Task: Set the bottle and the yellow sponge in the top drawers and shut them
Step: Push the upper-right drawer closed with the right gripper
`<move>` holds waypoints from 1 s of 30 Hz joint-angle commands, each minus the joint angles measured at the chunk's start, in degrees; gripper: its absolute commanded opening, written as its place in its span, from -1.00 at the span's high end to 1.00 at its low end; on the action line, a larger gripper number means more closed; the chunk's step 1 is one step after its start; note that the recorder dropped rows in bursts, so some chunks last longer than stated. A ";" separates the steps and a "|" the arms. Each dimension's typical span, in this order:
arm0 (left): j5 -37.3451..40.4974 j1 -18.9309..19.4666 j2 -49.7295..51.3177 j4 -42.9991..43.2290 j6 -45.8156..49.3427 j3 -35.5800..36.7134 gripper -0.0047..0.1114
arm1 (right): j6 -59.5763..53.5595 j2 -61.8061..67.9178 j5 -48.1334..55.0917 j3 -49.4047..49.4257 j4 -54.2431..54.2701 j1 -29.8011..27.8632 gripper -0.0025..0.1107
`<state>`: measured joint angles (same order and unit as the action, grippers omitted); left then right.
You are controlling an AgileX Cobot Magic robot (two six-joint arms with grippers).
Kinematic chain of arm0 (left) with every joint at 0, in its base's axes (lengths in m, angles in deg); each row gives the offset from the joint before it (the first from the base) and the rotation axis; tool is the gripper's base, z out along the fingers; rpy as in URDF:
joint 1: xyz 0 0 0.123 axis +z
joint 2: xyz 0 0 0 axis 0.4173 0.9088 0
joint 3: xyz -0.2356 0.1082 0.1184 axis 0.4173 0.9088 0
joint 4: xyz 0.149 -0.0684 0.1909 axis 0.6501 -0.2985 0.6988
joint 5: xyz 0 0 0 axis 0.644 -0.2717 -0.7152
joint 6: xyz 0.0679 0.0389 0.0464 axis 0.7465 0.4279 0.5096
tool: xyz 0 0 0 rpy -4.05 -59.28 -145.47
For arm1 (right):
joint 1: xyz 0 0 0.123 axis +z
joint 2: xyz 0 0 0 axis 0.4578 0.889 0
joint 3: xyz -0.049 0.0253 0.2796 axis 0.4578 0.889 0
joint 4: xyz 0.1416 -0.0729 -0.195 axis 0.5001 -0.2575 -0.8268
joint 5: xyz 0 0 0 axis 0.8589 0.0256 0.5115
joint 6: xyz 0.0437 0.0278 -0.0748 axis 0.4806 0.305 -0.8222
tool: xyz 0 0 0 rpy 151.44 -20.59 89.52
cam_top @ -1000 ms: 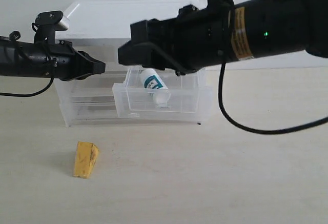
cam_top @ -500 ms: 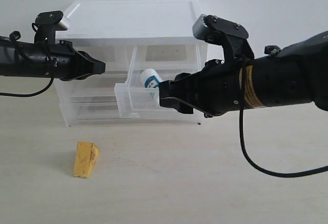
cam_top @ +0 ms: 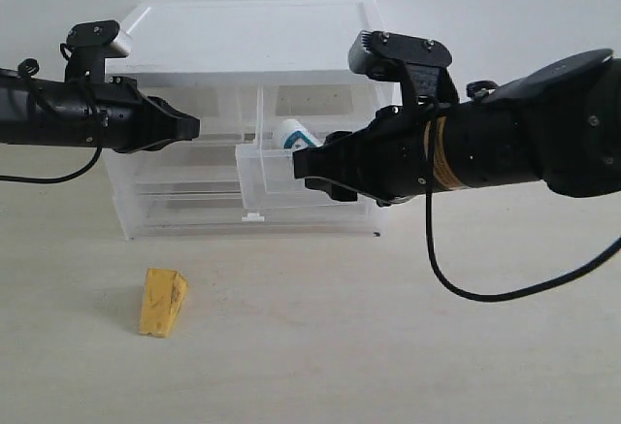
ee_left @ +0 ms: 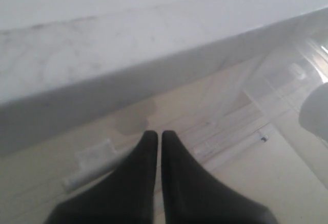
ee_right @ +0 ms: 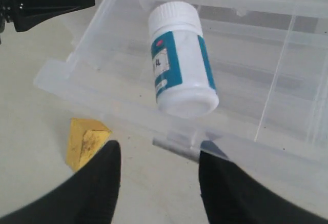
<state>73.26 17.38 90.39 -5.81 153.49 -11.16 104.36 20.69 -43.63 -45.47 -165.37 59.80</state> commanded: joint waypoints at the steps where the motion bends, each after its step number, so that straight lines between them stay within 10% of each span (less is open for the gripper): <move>1: -4.87 0.77 0.40 -3.07 0.33 -1.09 0.85 | -1.26 2.45 1.31 -2.94 0.01 0.03 0.17; 30: -4.87 0.77 0.40 -3.07 0.33 -1.09 0.85 | -3.64 13.99 6.29 -19.90 0.01 0.03 0.17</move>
<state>73.43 17.38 90.39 -5.81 153.49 -11.16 101.38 34.01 -38.47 -63.73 -165.36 59.90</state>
